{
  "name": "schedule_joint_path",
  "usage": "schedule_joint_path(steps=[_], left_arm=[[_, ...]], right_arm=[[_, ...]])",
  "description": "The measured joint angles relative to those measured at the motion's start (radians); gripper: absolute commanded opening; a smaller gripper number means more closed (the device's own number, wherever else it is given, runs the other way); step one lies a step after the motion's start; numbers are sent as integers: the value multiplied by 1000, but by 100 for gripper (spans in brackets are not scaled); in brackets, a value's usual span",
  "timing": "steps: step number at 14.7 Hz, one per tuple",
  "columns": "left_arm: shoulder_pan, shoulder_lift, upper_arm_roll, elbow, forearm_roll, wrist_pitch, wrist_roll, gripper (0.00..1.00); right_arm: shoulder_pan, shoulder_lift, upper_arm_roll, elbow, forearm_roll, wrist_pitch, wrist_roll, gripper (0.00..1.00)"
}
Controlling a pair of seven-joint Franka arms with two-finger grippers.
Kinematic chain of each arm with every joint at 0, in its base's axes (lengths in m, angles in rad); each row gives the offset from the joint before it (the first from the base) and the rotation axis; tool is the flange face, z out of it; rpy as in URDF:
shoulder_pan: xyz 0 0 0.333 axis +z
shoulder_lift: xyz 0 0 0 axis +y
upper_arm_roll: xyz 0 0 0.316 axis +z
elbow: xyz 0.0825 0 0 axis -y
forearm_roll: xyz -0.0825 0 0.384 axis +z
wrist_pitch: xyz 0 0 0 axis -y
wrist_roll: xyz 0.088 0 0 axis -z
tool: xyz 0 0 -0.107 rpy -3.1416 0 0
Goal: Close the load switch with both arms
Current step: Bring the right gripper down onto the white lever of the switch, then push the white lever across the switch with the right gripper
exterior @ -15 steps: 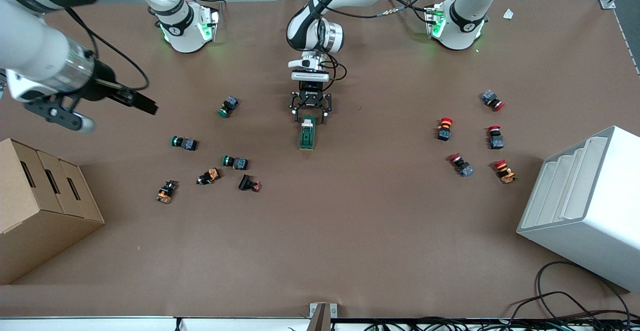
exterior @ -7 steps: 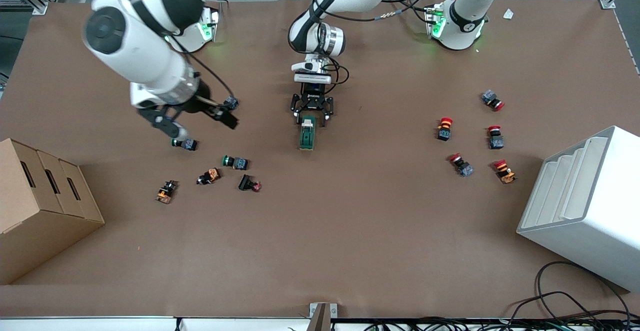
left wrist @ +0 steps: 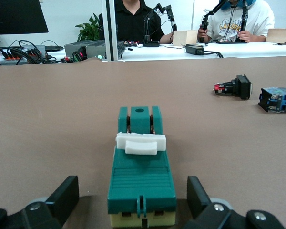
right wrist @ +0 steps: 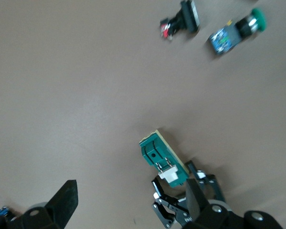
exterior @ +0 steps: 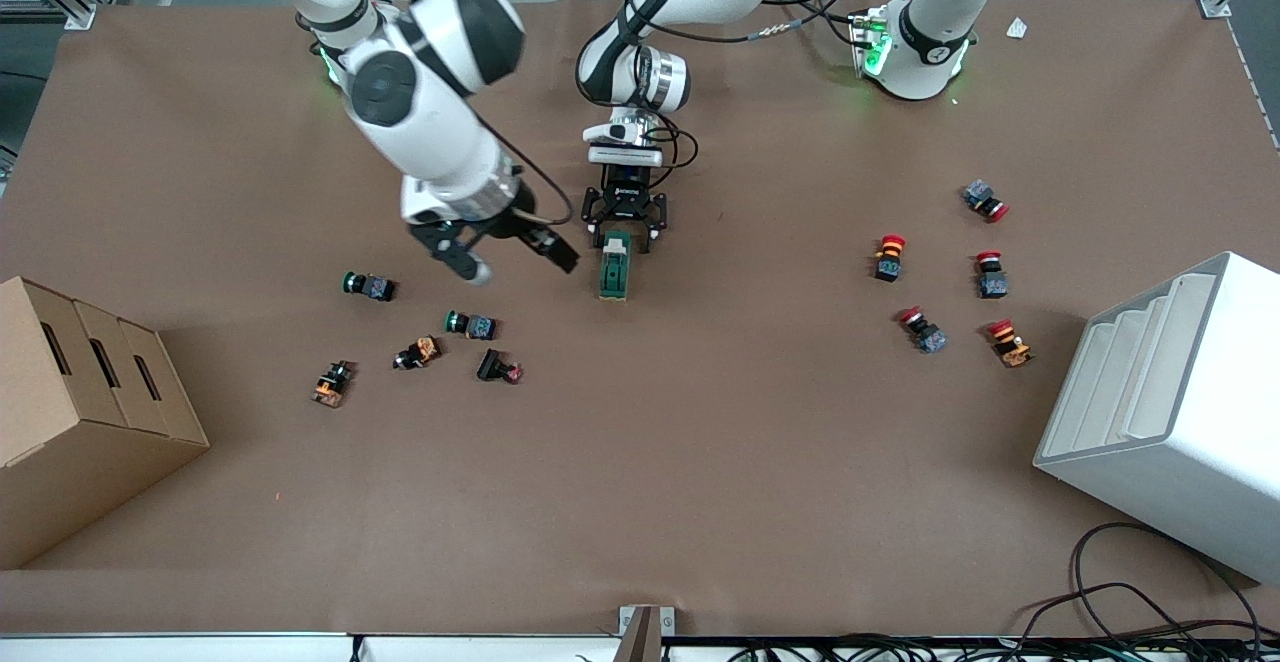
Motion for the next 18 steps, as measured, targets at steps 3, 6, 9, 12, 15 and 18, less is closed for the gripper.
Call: schedule_joint_path(steps=[3, 6, 9, 12, 15, 18], left_arm=[[0, 0, 0, 0, 0, -1, -2, 100], [-1, 1, 0, 0, 1, -2, -12, 100], [-3, 3, 0, 0, 3, -9, -21, 100], [-7, 6, 2, 1, 5, -15, -25, 100], [-9, 8, 3, 1, 6, -19, -25, 100], [-10, 10, 3, 1, 10, -24, -25, 100]], right_arm=[[41, 68, -1, -50, 0, 126, 6, 100], [86, 94, 0, -154, 1, 285, 11, 100], [137, 99, 0, -245, 2, 400, 53, 100], [176, 137, -1, -263, 2, 484, 104, 100], [205, 198, -1, -258, 3, 568, 160, 100], [216, 219, -1, -241, 3, 580, 194, 100]])
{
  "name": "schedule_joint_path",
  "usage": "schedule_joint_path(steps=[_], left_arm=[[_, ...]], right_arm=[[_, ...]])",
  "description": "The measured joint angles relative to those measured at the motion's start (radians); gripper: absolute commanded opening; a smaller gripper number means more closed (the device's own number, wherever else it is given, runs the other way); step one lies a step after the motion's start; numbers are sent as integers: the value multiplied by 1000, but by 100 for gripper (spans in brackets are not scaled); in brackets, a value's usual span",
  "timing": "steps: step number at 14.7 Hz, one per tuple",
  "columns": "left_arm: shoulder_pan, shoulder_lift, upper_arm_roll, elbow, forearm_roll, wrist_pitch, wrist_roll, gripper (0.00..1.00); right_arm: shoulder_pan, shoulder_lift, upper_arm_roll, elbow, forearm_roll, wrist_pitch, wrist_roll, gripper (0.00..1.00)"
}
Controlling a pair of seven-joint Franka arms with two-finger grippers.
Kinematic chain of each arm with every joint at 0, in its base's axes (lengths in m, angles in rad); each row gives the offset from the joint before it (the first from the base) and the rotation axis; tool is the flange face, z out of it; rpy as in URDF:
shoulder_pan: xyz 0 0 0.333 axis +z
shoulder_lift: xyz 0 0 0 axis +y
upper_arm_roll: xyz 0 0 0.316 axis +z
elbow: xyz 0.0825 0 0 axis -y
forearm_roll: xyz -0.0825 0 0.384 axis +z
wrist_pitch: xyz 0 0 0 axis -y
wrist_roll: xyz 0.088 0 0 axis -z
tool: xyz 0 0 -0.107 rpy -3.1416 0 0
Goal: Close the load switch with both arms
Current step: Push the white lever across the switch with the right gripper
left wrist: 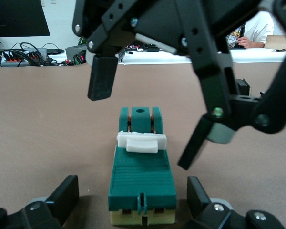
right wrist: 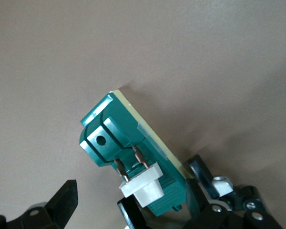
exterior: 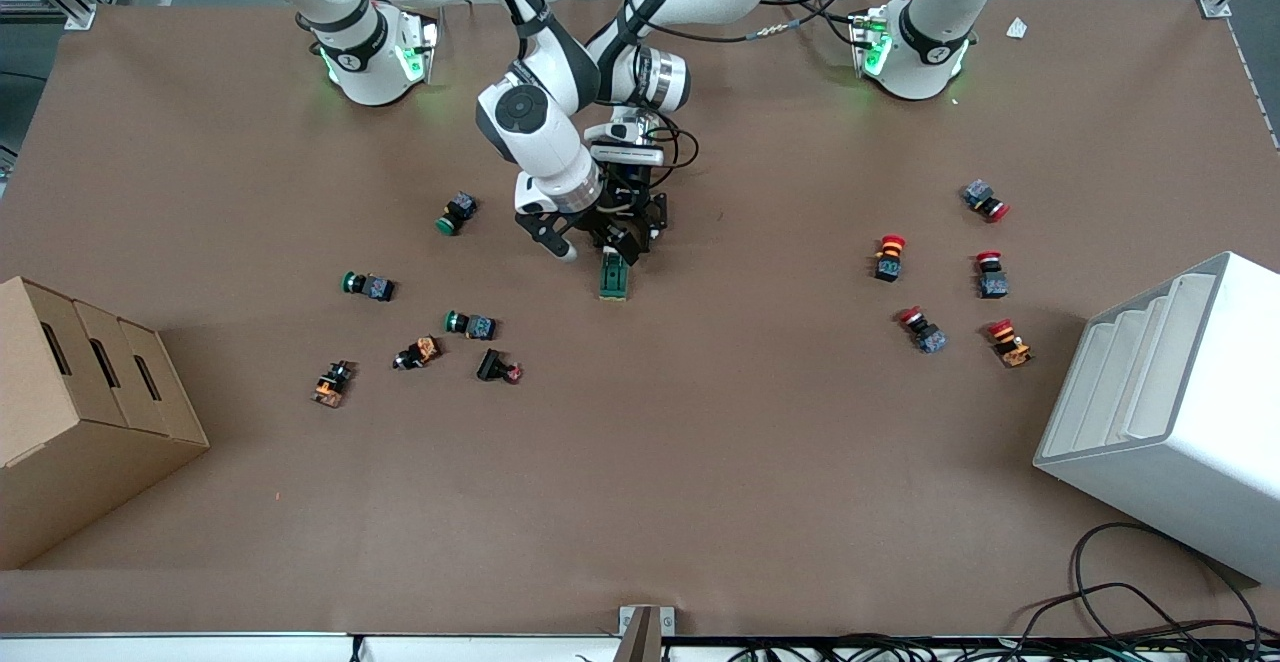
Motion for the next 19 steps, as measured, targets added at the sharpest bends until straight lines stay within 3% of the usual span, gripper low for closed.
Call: schedule_joint_path(steps=[19], left_arm=[[-1, 3, 2, -4, 19, -7, -5, 100]], right_arm=[[13, 55, -4, 80, 5, -19, 86, 100]])
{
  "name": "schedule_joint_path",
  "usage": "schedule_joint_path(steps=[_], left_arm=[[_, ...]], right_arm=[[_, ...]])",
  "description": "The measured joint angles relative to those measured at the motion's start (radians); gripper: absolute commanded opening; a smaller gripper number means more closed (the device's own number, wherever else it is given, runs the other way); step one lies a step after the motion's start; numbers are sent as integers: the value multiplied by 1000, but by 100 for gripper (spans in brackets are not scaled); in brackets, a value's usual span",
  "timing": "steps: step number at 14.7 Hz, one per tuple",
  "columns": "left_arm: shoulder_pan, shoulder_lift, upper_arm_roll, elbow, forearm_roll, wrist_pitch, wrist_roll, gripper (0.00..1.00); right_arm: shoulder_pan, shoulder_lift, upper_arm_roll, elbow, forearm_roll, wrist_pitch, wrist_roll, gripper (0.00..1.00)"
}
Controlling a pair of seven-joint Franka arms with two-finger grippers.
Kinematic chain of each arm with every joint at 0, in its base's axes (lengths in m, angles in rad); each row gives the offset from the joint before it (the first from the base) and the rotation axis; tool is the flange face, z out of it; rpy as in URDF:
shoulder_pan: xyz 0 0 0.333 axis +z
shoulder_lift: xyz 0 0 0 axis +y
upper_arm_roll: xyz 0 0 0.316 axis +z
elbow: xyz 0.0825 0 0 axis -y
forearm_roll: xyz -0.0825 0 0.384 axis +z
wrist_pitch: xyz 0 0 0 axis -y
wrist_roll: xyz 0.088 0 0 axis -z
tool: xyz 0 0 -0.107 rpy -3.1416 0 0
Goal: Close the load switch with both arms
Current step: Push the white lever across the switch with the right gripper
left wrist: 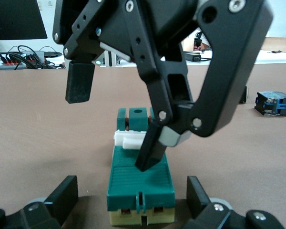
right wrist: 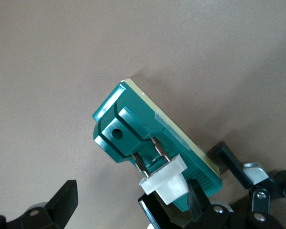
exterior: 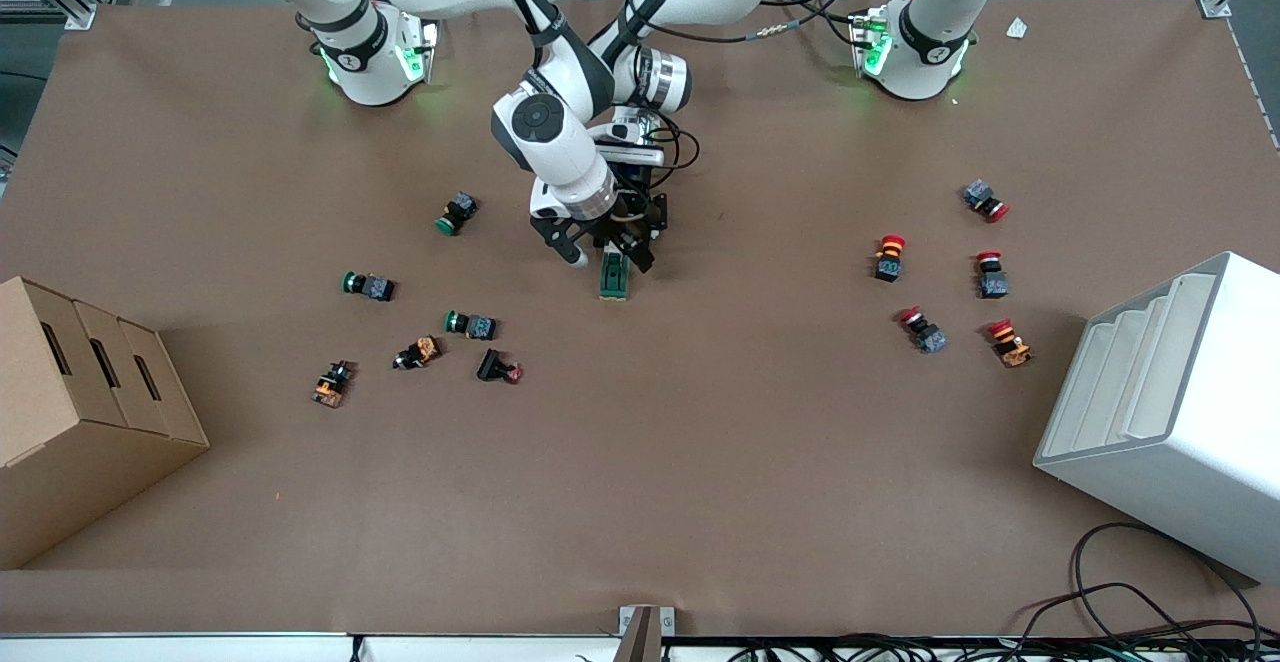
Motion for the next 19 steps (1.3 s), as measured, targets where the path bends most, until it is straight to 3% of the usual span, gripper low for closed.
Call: schedule_joint_path(steps=[6, 11, 19], left_arm=[[0, 0, 1, -1, 3, 0, 0, 100], [0, 0, 1, -2, 5, -1, 0, 100], [0, 0, 2, -3, 7, -1, 0, 100]], right_arm=[[-22, -9, -4, 34, 5, -51, 17, 100], [-80, -1, -18, 148, 5, -110, 3, 100], [-81, 14, -19, 164, 4, -111, -4, 100]])
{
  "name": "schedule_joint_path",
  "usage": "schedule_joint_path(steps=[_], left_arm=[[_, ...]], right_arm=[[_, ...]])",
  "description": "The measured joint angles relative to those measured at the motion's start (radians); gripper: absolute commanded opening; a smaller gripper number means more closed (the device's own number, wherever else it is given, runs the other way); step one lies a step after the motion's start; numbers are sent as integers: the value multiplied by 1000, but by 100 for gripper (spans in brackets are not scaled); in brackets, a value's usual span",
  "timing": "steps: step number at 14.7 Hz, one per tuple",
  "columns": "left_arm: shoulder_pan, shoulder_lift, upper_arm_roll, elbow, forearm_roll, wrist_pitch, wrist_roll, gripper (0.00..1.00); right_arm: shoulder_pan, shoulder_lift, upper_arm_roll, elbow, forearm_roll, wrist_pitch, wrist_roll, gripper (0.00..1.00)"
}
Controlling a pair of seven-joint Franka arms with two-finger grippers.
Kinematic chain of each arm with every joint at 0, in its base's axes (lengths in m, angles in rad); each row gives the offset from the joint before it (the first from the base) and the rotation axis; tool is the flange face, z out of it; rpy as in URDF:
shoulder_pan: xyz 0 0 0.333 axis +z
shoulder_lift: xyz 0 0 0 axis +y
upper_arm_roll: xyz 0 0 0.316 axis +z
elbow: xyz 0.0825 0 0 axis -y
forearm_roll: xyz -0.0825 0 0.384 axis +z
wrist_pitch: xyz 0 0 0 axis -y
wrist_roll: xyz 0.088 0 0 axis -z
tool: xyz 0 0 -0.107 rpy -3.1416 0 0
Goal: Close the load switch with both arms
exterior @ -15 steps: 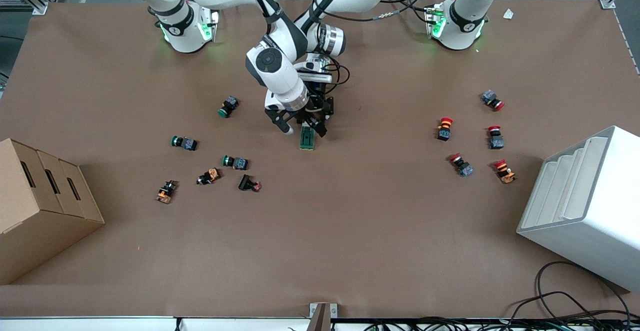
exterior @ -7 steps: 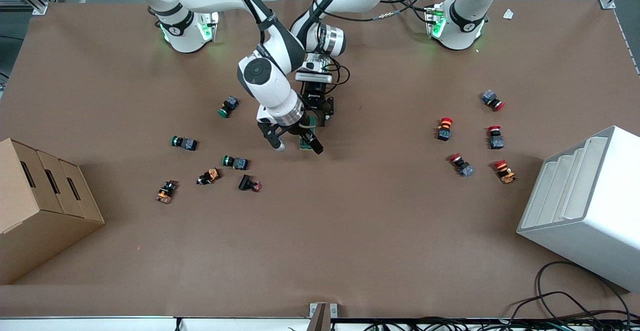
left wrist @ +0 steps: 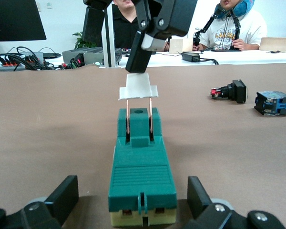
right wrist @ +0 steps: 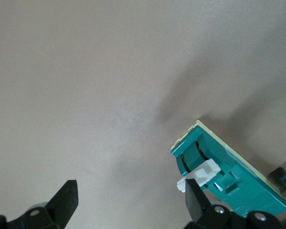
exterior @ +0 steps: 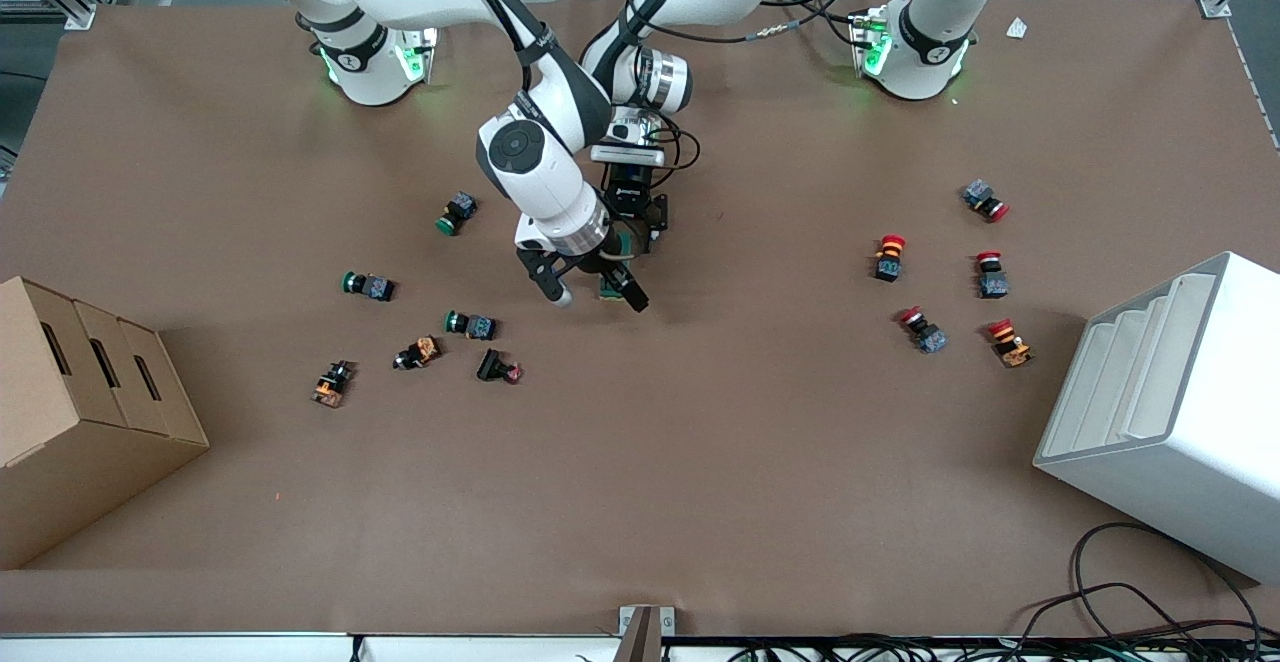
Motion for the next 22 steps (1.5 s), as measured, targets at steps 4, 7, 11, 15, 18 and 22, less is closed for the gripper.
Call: schedule_joint_path(steps=[4, 7, 11, 15, 18, 22], left_arm=[[0, 0, 0, -1, 2, -1, 0, 100], [0, 0, 0, -1, 3, -1, -1, 100], [0, 1, 1, -1, 4, -2, -1, 100], [0, 1, 1, -1, 4, -2, -1, 100], [0, 1, 1, -1, 4, -2, -1, 100], [0, 1, 1, -1, 5, -2, -1, 100]], right_arm=[[0, 19, -3, 15, 0, 0, -3, 100], [-1, 67, -16, 50, 0, 0, -13, 100], [-1, 110, -23, 83, 0, 1, -23, 100], [0, 124, -26, 93, 0, -1, -24, 100], [0, 134, -37, 104, -1, -1, -36, 100], [-48, 129, -70, 145, -1, -117, -139, 100]])
